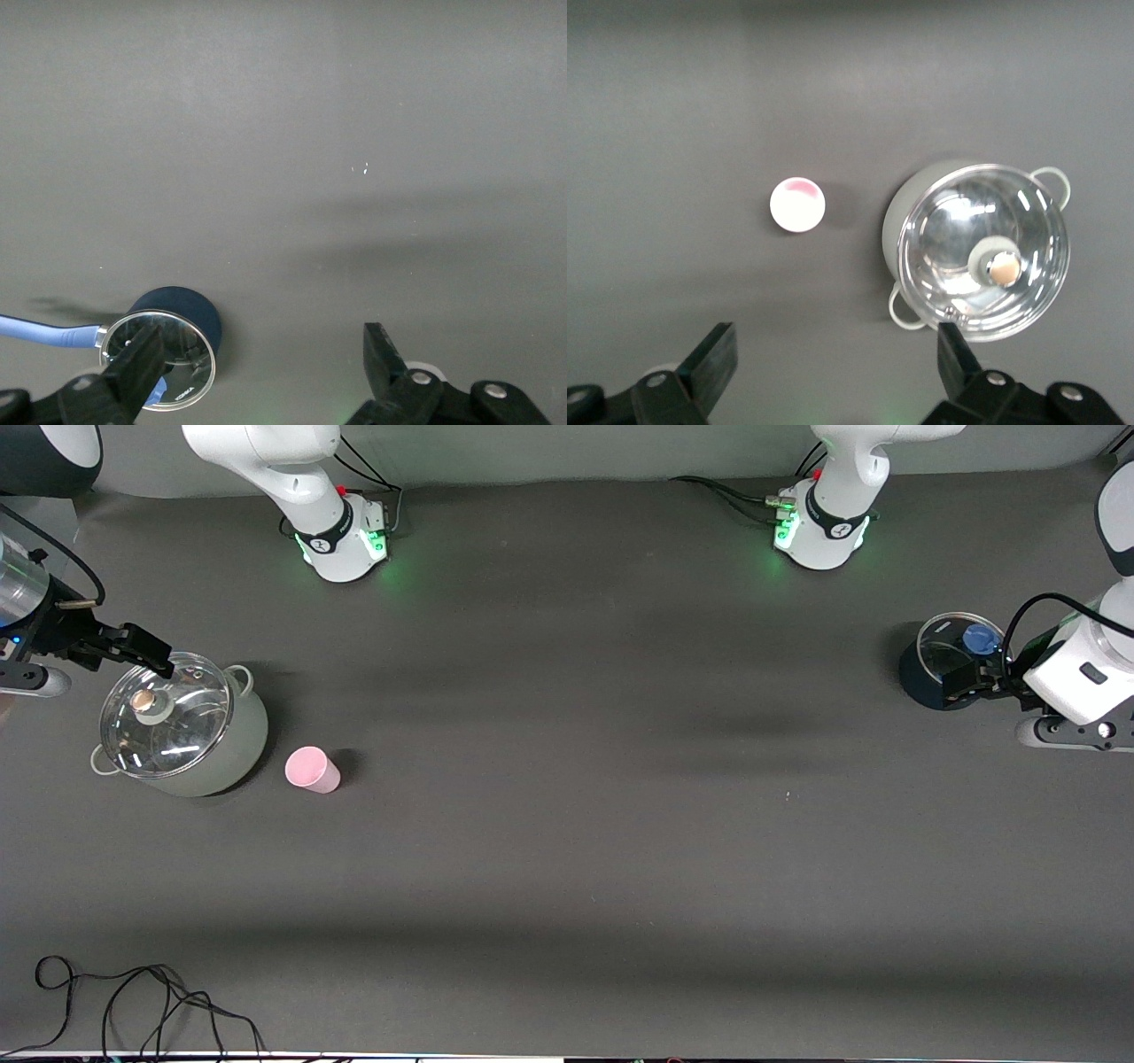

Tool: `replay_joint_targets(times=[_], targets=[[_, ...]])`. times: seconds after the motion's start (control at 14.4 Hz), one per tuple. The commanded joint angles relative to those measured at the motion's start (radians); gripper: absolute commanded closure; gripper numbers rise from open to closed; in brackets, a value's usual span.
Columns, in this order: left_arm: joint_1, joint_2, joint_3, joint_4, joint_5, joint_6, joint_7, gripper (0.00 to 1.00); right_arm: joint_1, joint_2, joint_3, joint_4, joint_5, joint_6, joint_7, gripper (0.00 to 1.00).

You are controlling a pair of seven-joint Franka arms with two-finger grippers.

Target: Transfer pink cup from left to right arm

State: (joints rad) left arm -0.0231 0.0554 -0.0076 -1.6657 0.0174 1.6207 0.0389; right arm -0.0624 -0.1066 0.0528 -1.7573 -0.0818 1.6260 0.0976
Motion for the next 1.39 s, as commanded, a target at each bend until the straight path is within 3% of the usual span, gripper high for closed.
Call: replay_joint_targets(times=[0.0, 0.28, 0.63, 0.91, 1.32], targets=[[-0.011, 0.012, 0.009, 0.017, -0.001, -0.001, 0.004, 0.0, -0.017, 0.096, -0.008, 0.145, 0.017, -0.021, -0.041, 0.01], [-0.009, 0.014, 0.009, 0.017, -0.001, 0.005, 0.004, 0.0, 0.021, 0.087, -0.069, 0.133, 0.088, -0.025, -0.055, 0.0], [-0.009, 0.015, 0.011, 0.017, -0.001, 0.005, 0.004, 0.0, 0.012, 0.09, -0.064, 0.134, 0.097, -0.026, -0.068, 0.0], [-0.009, 0.017, 0.009, 0.02, -0.001, 0.005, 0.004, 0.0, -0.028, 0.067, -0.059, 0.108, 0.224, -0.044, -0.061, 0.0], [-0.009, 0.017, 0.009, 0.02, -0.002, 0.005, 0.004, 0.0, -0.034, 0.045, -0.062, 0.087, 0.228, -0.043, -0.068, 0.0]])
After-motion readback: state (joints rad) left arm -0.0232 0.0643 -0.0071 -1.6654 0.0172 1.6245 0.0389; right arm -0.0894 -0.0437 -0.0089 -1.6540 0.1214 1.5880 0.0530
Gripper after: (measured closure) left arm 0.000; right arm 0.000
